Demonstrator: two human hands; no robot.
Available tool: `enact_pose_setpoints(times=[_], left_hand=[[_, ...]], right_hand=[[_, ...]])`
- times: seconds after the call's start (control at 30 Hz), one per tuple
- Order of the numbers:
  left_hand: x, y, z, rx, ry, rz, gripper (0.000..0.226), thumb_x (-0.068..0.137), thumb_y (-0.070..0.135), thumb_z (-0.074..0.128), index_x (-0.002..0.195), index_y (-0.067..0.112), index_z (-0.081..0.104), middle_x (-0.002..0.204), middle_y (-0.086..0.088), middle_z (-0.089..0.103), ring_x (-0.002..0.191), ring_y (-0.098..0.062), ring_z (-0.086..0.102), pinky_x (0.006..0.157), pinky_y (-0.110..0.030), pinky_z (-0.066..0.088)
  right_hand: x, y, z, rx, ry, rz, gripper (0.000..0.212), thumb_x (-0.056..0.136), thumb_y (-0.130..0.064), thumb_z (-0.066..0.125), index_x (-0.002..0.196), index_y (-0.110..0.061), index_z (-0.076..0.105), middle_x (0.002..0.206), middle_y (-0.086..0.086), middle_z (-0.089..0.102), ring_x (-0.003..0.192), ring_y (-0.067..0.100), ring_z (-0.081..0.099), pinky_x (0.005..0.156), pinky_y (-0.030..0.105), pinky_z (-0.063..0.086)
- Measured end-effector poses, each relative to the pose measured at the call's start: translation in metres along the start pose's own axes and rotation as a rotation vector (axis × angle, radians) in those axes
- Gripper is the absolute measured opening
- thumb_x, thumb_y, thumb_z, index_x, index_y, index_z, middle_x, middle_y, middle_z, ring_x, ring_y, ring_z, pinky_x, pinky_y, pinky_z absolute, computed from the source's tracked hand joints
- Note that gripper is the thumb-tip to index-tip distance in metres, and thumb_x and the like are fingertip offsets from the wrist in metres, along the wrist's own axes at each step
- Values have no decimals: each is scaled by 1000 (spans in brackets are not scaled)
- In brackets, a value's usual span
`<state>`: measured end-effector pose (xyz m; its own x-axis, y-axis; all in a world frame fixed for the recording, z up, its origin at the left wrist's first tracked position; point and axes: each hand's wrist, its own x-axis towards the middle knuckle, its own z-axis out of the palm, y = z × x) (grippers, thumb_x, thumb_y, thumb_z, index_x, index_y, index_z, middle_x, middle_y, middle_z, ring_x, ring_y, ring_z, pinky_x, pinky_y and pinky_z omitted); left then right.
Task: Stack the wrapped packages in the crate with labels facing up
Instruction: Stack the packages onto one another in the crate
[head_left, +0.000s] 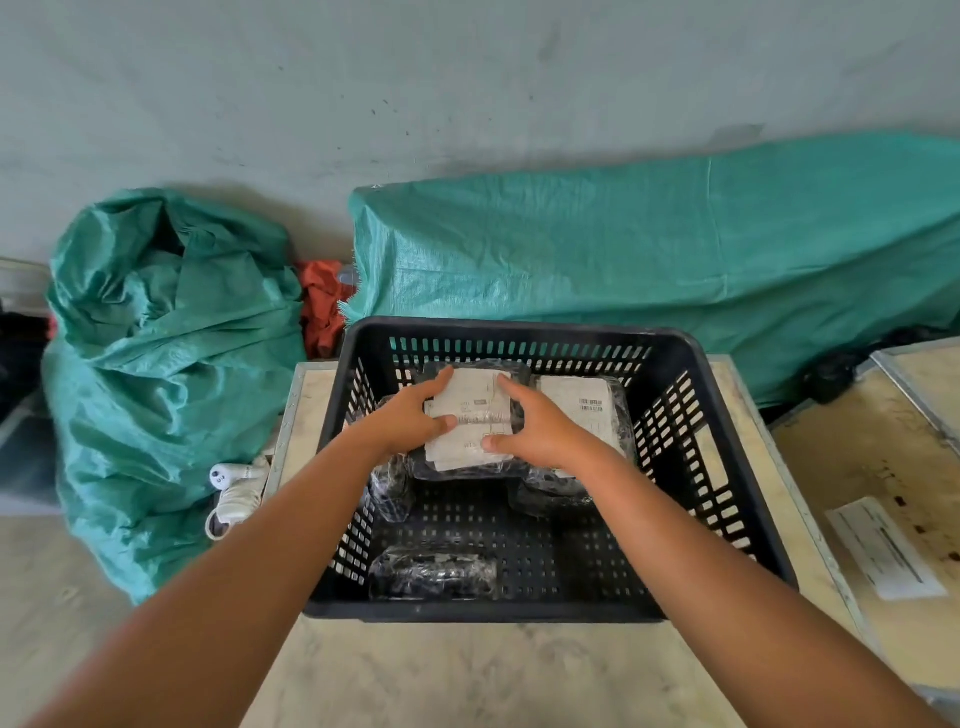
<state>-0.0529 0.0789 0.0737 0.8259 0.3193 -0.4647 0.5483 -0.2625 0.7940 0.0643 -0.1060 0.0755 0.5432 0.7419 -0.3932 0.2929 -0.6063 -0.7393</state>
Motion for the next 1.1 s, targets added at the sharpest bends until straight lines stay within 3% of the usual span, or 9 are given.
enact_pose_setpoints(times=[0.1,0.23,0.33,0.4,0.47,0.6,0.73,0.87,1.1], left_hand=[[13,-4,1,10,31,-53,82,96,10,66,159,39,22,132,-3,52,104,-24,63,88,-36,58],[24,-7,2,182,39,-90,84,97,11,63,161,36,13,118,-1,57,84,-13,59,59,-18,49],[29,-9,24,426,-22,-145,93,98,13,57,159,35,-10,151,-26,37,118,-32,56,90,-36,53],[28,-15,44,495,-27,-240,98,98,7,51,155,38,-22,162,-32,-6,145,-46,24,113,-52,34],[30,-24,60,526,-8,-290,100,97,1,49,154,35,-25,160,-28,-26,150,-47,-1,118,-55,23],[39,-44,73,578,-9,-310,100,98,7,56,156,19,-25,159,-27,-29,151,-45,-5,118,-55,24],[42,-61,80,584,-57,-288,104,97,10,63,154,3,-24,155,-30,-35,152,-42,-6,120,-46,26],[47,-73,91,611,-57,-278,98,95,2,60,156,3,-16,154,-23,-41,147,-40,-27,122,-52,14],[56,-69,91,677,-51,-292,96,93,-4,57,157,2,-15,158,-22,-35,150,-42,-18,121,-54,15]], right_hand=[[13,-2,13,-23,19,42,130,71,-40,93,166,-22,6,165,6,29,139,22,41,104,28,37],[22,-5,41,-167,-30,129,157,54,-42,100,163,-30,-12,163,15,10,145,36,31,111,41,36],[30,0,59,-248,-47,214,155,60,-32,100,162,-28,-17,166,20,1,147,41,30,115,48,35],[33,4,67,-313,-57,238,150,67,-28,97,161,-24,-20,167,24,-14,153,45,17,120,49,30],[34,7,75,-382,-57,226,145,73,-23,94,161,-19,-20,165,28,-24,154,48,8,121,48,28],[37,16,87,-443,-70,229,126,85,-8,82,162,-13,-17,163,30,-28,153,50,10,118,46,35],[42,27,97,-463,-99,266,107,95,-5,69,161,-6,-15,160,31,-34,155,48,-4,123,46,25],[47,37,105,-494,-107,277,102,92,2,68,162,1,-6,163,24,-33,155,44,-13,126,48,17],[56,47,109,-485,-126,248,97,92,9,63,160,4,-7,165,22,-28,154,45,-14,125,50,20]])
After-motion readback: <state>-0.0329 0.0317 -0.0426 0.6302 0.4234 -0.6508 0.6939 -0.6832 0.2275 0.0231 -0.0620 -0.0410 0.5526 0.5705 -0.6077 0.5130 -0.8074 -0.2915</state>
